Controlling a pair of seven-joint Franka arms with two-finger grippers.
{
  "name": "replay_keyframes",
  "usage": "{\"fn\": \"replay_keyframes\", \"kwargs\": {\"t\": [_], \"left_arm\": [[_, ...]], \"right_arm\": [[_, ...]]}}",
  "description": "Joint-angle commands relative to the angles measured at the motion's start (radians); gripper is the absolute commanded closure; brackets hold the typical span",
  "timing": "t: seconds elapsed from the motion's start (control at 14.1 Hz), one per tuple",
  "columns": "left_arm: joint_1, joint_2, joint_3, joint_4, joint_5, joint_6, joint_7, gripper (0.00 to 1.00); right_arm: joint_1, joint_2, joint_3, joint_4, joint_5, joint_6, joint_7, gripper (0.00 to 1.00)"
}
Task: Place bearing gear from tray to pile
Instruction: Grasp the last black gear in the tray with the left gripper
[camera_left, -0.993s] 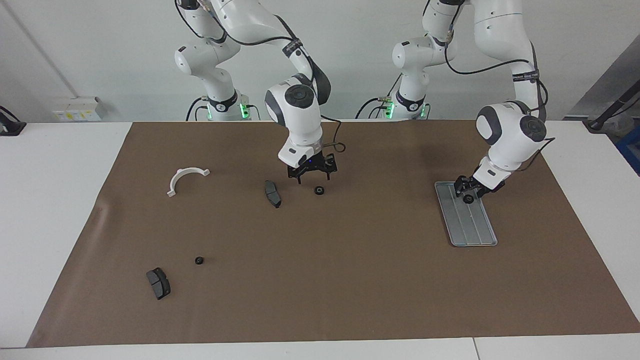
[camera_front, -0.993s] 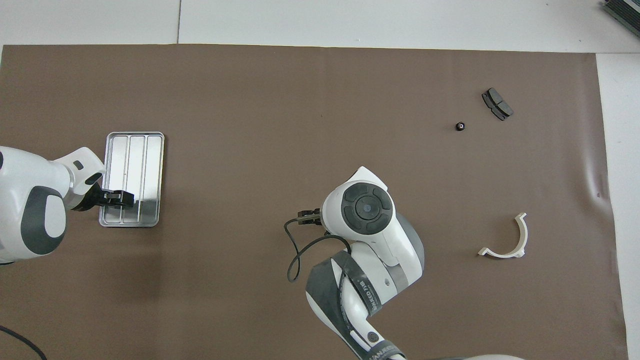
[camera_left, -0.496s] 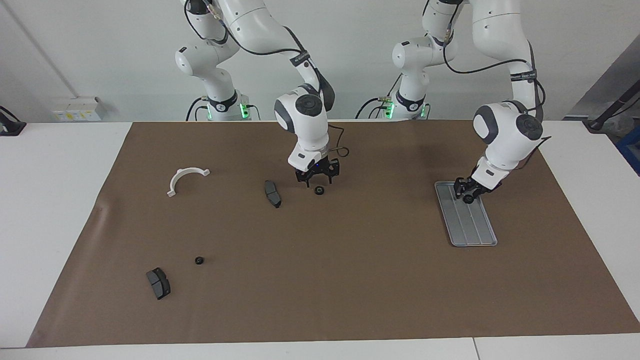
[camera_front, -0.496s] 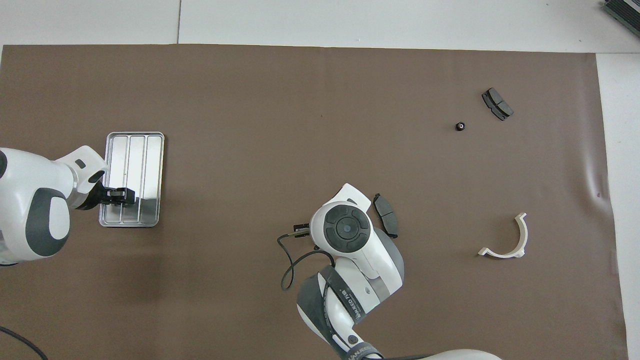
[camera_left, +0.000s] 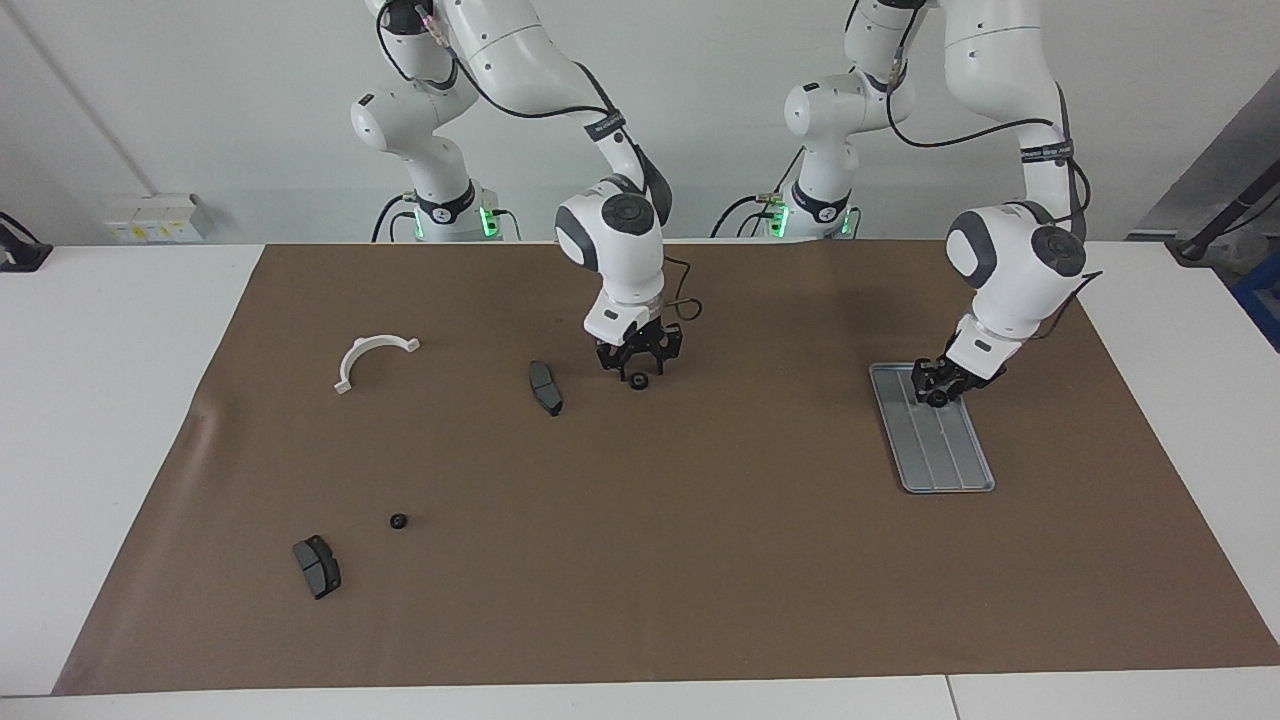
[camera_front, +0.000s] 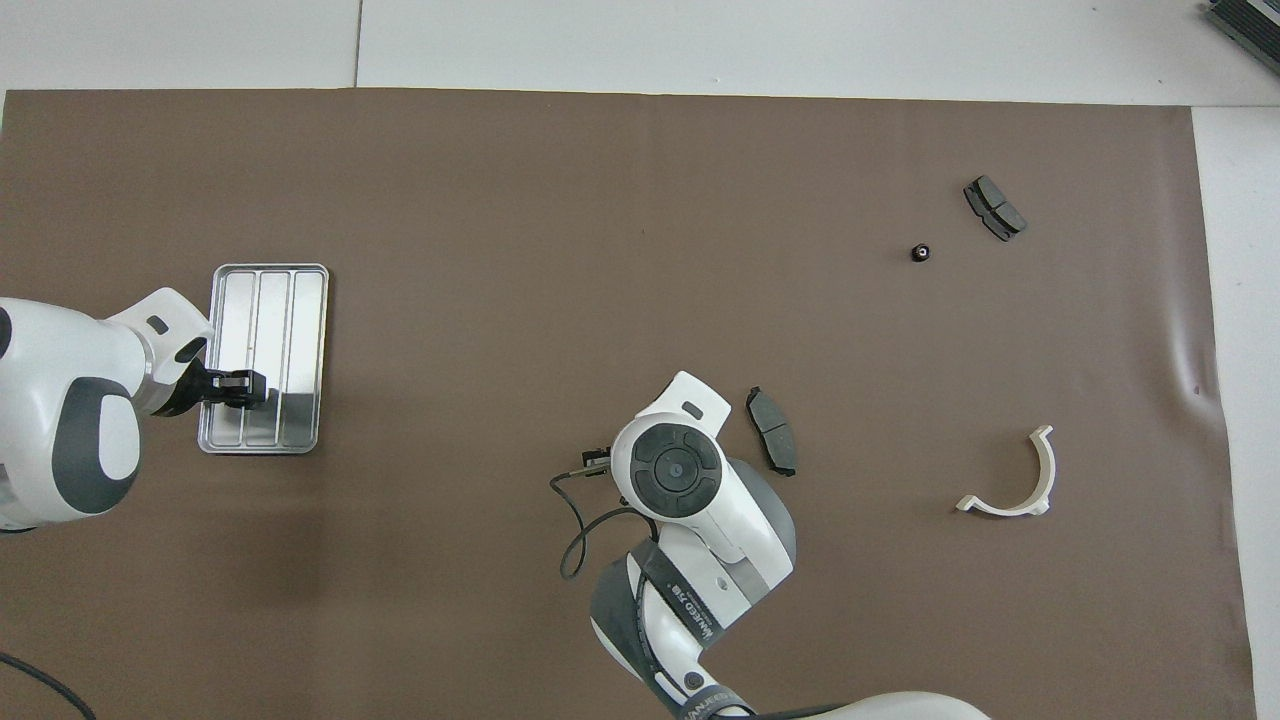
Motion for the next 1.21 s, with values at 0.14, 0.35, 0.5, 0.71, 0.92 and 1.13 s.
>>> {"fn": "replay_keyframes", "kwargs": {"t": [0.14,0.35,0.5,0.71,0.92,1.13], "left_arm": [[0.008,-0.015,0.002,-0.029,-0.003,0.034,-0.019,0.54],[0.008,-0.015,0.002,-0.029,-0.003,0.034,-0.023,0.63],[0.005,-0.015,0.002,-0.029,-0.003,0.034,-0.039,0.67],[0.001,-0.012,0.002,-0.019,-0.003,0.033,-0.065,0.75],[-0.009,-0.006,0.001,0.012,-0.003,0.018,-0.101,0.77],[-0.061,0.02,-0.001,0.114,-0.003,-0.06,-0.205,0.77]], "right_arm": [[0.005,0.005,-0.004,0.002,-0.025,0.022,0.033,0.37],[0.005,0.005,-0.004,0.002,-0.046,0.023,0.038,0.41],[0.003,0.006,-0.004,0.002,-0.052,0.04,0.038,0.41],[-0.003,0.011,-0.004,0.005,-0.052,0.058,0.038,0.41],[-0.004,0.011,-0.004,0.005,-0.072,0.057,0.038,0.41],[-0.006,0.011,-0.004,0.004,-0.074,0.051,0.036,0.7]]}}
